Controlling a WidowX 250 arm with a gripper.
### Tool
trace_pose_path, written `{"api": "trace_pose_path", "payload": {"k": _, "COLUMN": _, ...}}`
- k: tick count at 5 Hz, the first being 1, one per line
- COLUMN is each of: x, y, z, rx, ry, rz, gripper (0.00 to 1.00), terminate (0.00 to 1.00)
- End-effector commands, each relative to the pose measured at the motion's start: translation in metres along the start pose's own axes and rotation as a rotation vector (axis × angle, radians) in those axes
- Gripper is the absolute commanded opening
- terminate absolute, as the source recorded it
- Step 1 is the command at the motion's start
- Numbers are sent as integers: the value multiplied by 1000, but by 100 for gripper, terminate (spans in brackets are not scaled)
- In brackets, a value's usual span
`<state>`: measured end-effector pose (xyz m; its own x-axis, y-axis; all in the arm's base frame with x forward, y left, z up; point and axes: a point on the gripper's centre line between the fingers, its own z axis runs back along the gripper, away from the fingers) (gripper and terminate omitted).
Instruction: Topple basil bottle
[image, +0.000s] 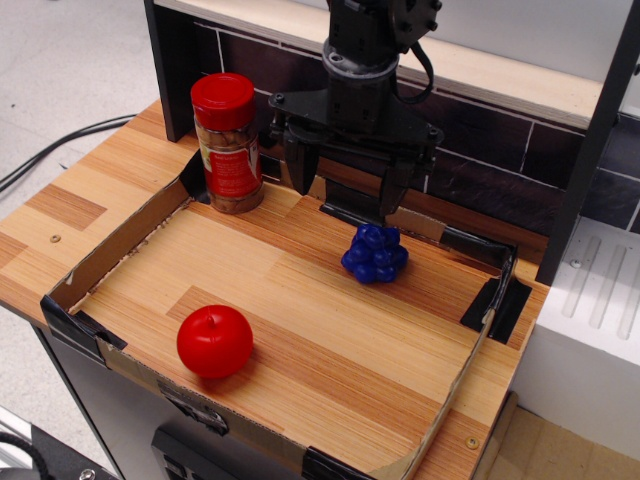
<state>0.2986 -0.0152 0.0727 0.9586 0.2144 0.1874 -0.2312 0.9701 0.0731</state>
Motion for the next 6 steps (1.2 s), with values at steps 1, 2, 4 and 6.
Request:
{"api": "trace_pose_path", "payload": {"k": 1, "x": 0, "y": 0, "z": 0, "rx": 0, "ry": 0, "rz": 0, "gripper": 100, "terminate": 0}}
{"api": "trace_pose_path", "payload": {"k": 2, "x": 7, "y": 25, "z": 13, "rx": -4, "ry": -6, "rz": 162, "gripper": 100, "terminate": 0}}
{"api": "trace_pose_path", "payload": {"k": 4, "x": 20, "y": 72, "z": 26, "rx": 37, "ry": -68, "rz": 331, "gripper": 100, "terminate": 0}}
{"api": "trace_pose_path", "payload": {"k": 6, "x": 36, "y": 90, "z": 22, "rx": 40, "ry": -138, "rz": 423, "gripper": 100, "terminate": 0}}
